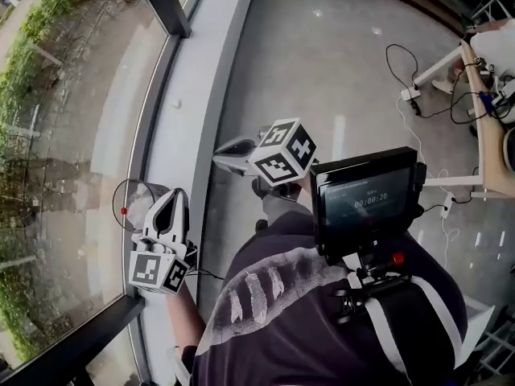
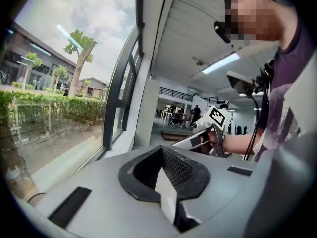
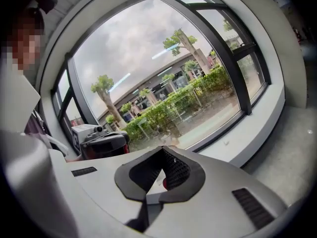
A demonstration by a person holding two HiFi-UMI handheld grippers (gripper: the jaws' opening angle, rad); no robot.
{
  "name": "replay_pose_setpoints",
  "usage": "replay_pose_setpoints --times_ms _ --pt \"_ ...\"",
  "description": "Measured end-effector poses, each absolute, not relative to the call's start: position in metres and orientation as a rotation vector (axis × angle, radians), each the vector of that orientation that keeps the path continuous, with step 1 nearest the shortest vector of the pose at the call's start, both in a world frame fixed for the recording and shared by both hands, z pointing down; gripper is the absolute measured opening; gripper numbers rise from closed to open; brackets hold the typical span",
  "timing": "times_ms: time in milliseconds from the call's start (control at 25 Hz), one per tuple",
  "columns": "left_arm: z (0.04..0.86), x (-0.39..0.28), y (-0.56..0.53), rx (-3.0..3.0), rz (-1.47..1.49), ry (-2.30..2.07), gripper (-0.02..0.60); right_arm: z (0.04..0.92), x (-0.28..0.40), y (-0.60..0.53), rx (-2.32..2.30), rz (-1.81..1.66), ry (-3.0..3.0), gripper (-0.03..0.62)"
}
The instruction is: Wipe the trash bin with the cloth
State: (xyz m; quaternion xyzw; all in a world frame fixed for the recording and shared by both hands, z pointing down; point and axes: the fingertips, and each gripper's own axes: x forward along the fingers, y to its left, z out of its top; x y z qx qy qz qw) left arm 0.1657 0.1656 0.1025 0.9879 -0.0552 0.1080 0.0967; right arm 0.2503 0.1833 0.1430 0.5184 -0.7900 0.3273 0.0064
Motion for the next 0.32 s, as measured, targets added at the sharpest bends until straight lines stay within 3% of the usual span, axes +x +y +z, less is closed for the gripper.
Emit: replay_pose_setpoints --times_ms 160,320 --pt "0.116 0.200 0.087 2.897 0.119 -0.231 -0.003 0.177 0.270 0.090 1.389 1.102 -2.544 -0.002" --pt "0.099 0.179 0.036 2.981 0.118 -0.180 -0.002 0.194 0.236 0.026 1.280 1.309 -2.676 -0.002"
